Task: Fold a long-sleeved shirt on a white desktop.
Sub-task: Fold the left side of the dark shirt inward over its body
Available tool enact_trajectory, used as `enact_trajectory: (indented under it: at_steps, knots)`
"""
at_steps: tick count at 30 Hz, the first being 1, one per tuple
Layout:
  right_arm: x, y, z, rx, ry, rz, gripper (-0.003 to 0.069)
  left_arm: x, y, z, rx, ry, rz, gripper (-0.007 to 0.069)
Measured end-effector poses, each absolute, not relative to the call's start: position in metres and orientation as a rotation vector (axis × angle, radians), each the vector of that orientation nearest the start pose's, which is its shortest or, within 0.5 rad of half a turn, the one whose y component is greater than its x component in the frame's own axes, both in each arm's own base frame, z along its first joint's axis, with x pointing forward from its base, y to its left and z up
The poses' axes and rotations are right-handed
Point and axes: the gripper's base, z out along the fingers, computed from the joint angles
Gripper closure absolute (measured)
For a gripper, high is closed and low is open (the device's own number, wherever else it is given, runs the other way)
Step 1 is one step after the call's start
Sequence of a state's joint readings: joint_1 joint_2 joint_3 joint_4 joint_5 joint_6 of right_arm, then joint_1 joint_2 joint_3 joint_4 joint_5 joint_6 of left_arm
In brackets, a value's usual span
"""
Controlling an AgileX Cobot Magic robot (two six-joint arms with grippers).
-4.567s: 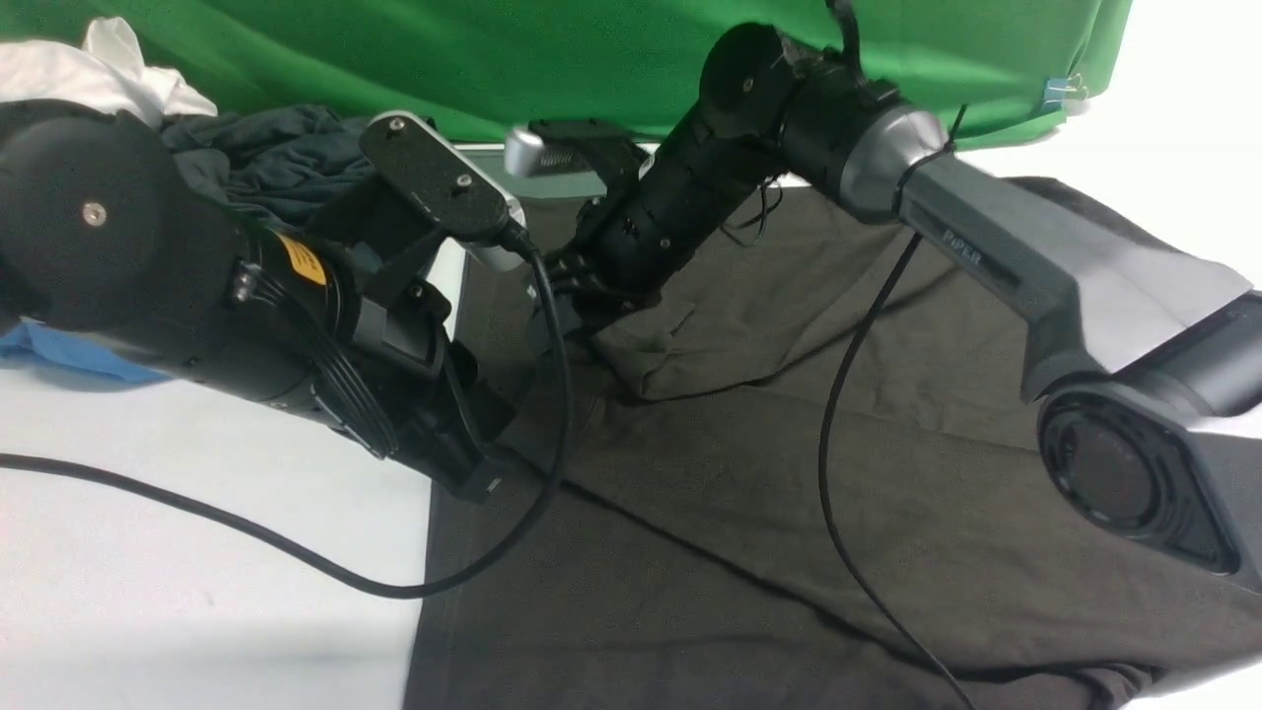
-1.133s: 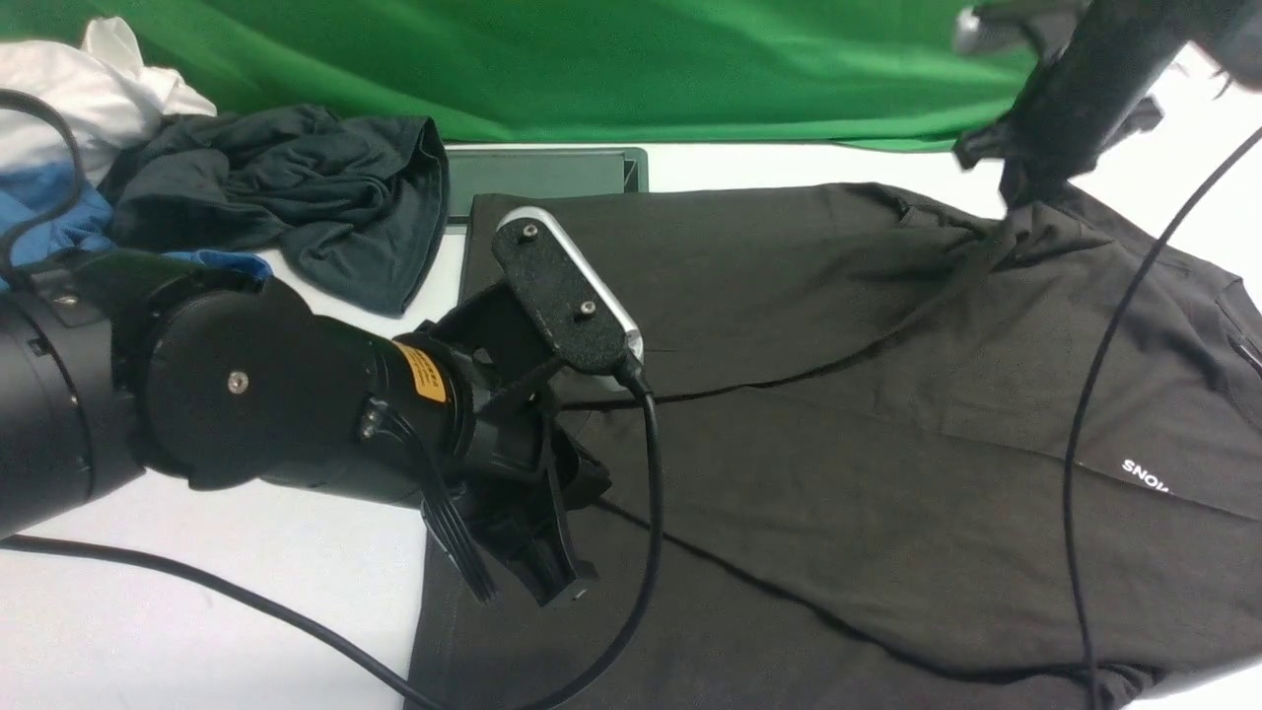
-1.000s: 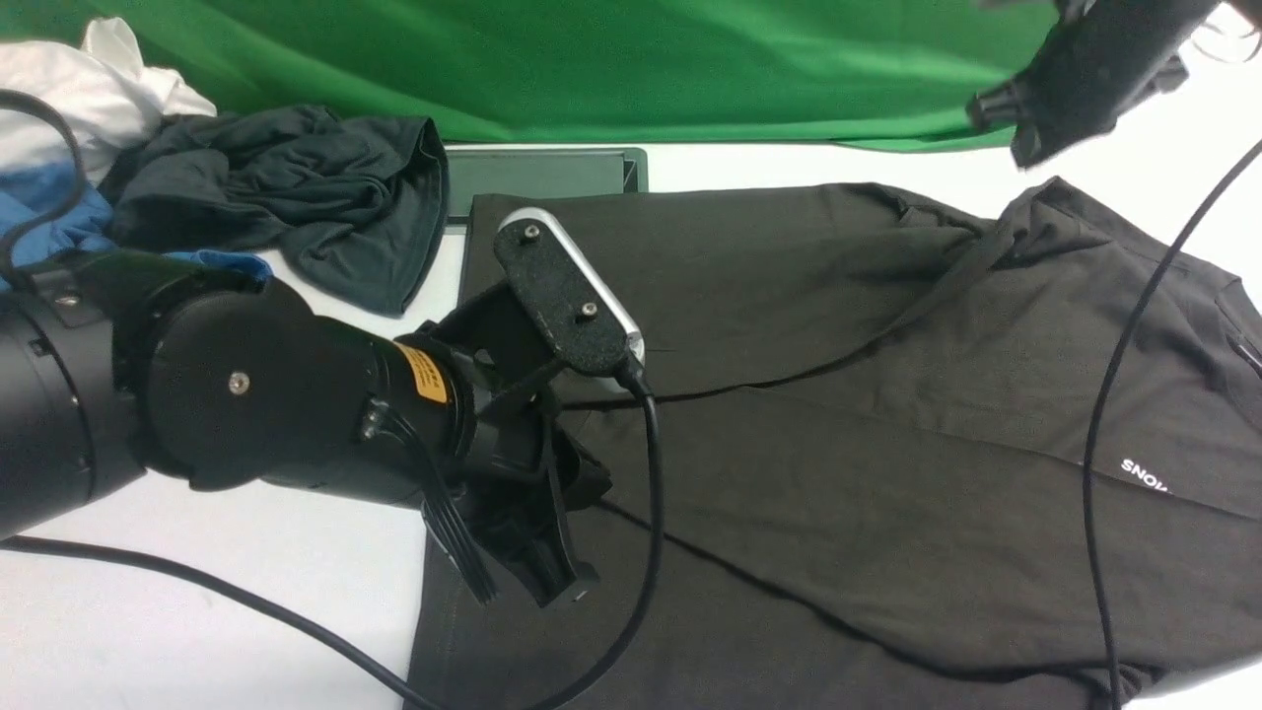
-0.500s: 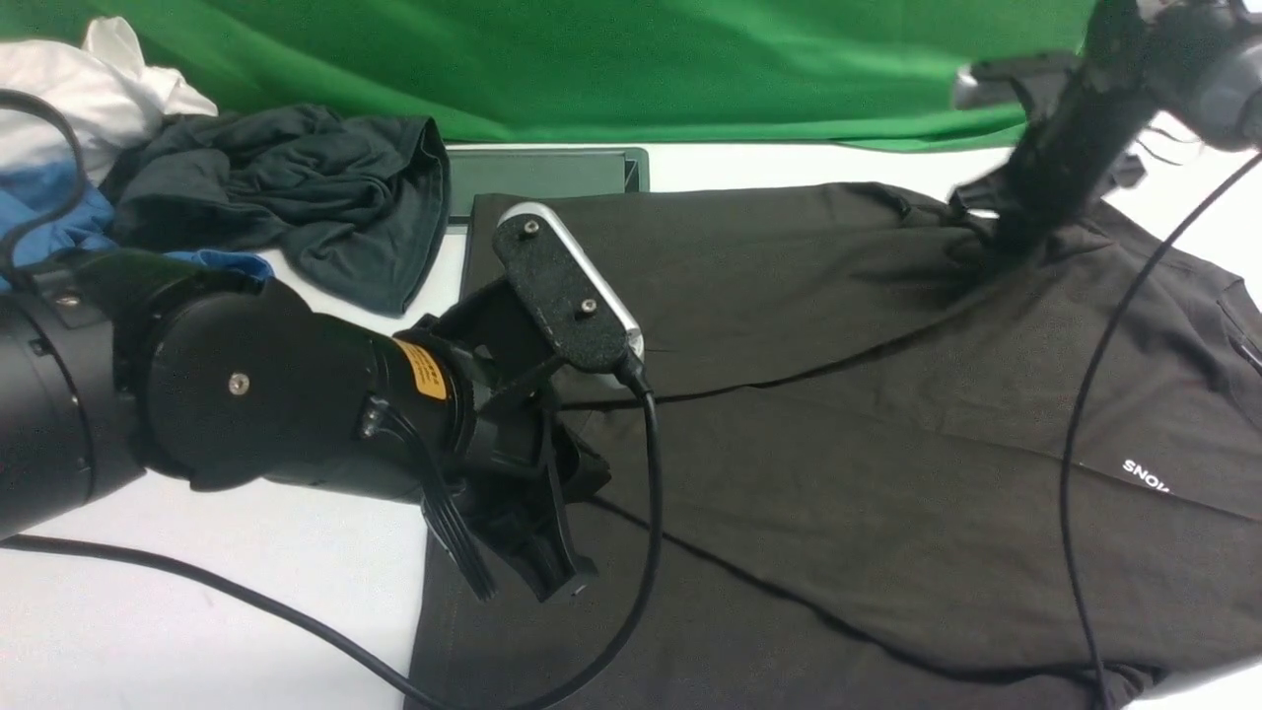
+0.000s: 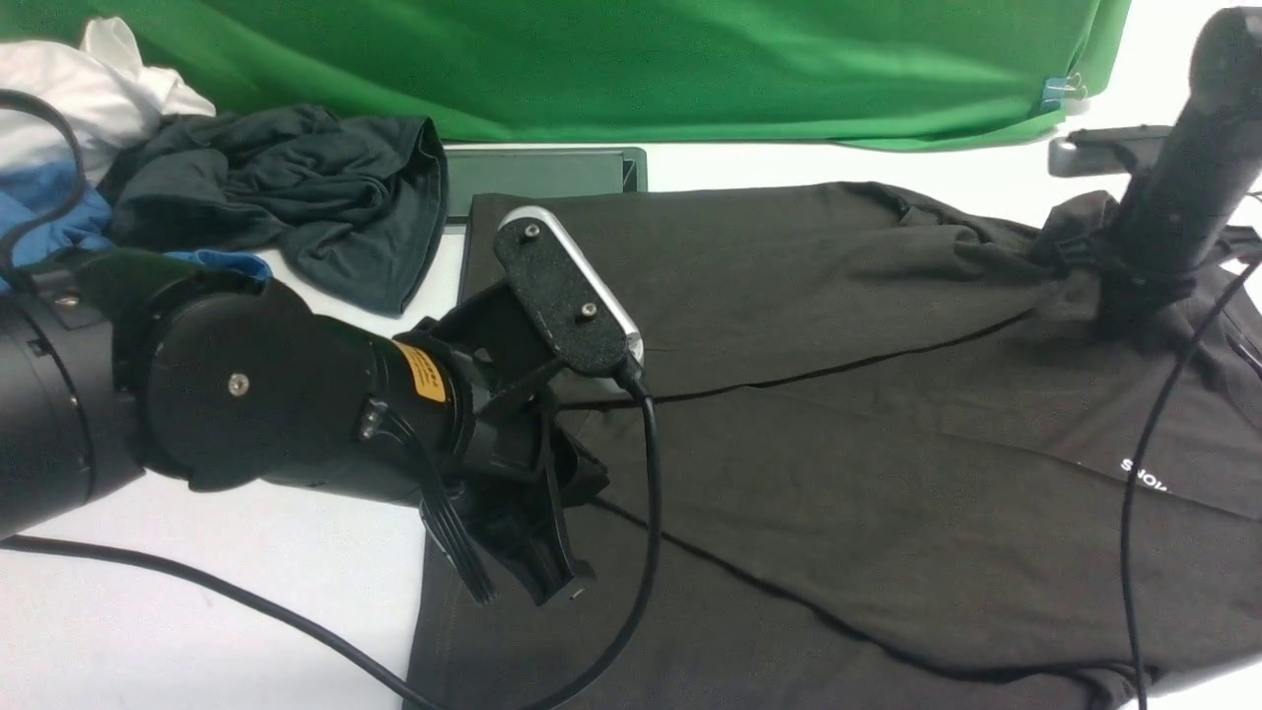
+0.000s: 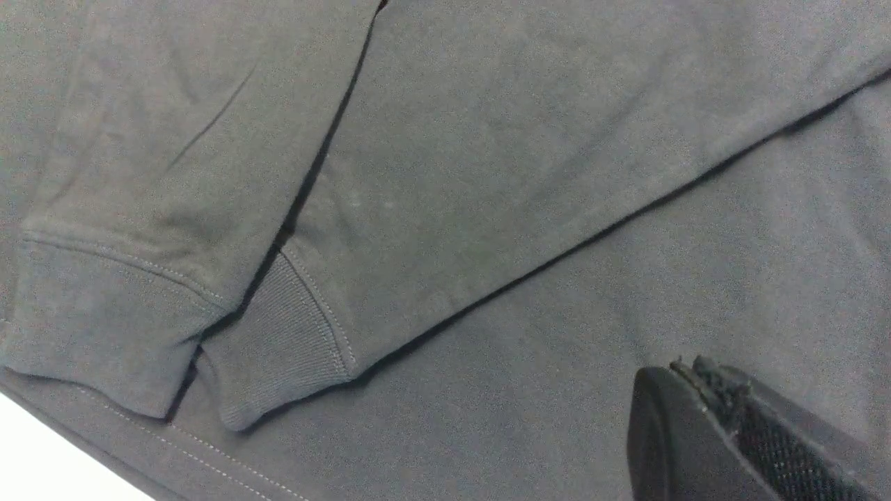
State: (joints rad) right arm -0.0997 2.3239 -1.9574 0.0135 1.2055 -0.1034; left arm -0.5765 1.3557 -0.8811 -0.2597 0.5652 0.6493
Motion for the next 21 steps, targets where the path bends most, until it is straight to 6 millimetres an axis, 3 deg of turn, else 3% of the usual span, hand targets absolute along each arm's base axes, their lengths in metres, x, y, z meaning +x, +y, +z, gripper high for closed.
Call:
enact_trajectory:
  at_steps: [2, 7, 10, 13, 18, 21]
  knots:
    - [0.475, -0.049, 0.171, 0.012, 3.021, -0.002, 0.0587, 0.221, -0.158, 0.26, 1.26, 2.172, -0.233, 0.0606]
    - [0.477, -0.049, 0.219, 0.035, 2.852, -0.012, 0.0568, 0.221, -0.159, 0.26, 1.256, 2.169, -0.232, 0.0606]
    - [0.479, -0.046, 0.235, 0.077, 2.758, 0.037, 0.0555, 0.221, -0.159, 0.26, 1.255, 2.167, -0.231, 0.0606]
    - [0.483, -0.044, 0.235, 0.155, 2.719, 0.08, 0.05, 0.221, -0.159, 0.26, 1.255, 2.167, -0.231, 0.0606]
    - [0.492, -0.044, 0.21, 0.239, 2.732, 0.116, 0.0267, 0.221, -0.159, 0.26, 1.256, 2.166, -0.231, 0.0606]
    - [0.496, -0.042, 0.2, 0.269, 2.721, 0.167, 0.0202, 0.221, -0.159, 0.26, 1.256, 2.166, -0.231, 0.0606]
